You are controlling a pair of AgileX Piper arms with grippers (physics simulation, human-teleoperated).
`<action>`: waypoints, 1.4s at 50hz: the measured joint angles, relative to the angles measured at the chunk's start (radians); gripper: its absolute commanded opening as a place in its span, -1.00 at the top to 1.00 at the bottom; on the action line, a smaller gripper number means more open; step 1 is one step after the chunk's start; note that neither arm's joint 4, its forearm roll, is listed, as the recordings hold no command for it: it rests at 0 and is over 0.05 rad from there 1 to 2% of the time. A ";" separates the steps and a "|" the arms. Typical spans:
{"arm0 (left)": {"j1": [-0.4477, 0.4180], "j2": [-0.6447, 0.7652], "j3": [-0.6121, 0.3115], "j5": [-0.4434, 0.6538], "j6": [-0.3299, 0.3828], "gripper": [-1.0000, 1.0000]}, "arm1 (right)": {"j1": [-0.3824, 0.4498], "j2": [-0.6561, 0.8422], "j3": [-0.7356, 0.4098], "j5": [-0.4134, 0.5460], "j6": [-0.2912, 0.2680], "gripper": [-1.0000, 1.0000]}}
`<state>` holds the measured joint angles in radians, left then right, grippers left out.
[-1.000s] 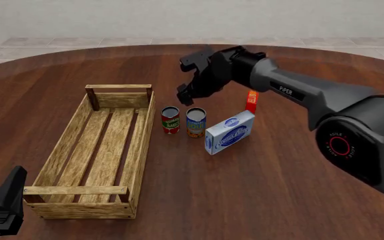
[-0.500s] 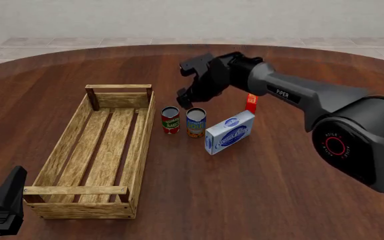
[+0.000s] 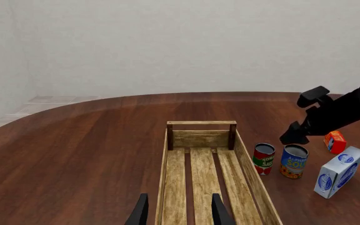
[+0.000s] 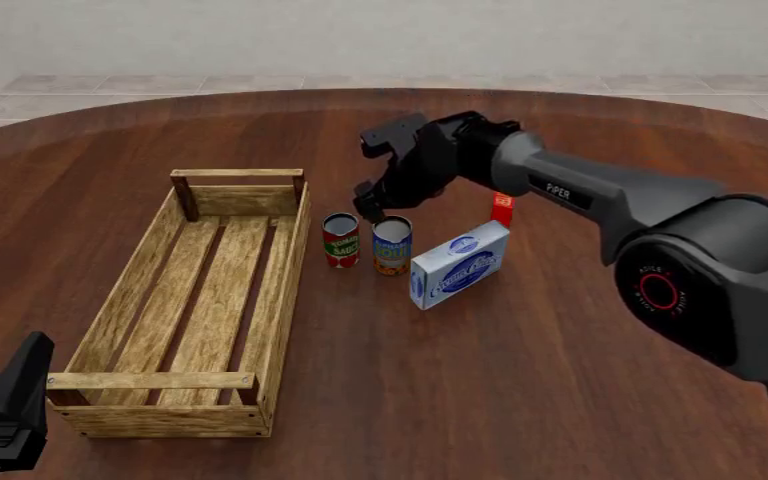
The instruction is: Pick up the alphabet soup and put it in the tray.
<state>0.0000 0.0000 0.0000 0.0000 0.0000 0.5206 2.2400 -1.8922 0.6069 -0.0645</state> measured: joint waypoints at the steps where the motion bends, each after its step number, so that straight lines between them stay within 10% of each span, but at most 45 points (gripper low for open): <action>1: 0.000 0.000 0.000 0.000 0.000 -1.00 | 0.000 0.001 -0.001 0.000 0.000 -1.00; 70: 0.000 0.000 0.000 0.000 0.000 -1.00 | 0.002 0.048 0.009 -0.035 0.033 -1.00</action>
<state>0.0000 0.0000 0.0000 0.0000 0.0000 0.5229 2.2879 -1.8830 0.5718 -0.0316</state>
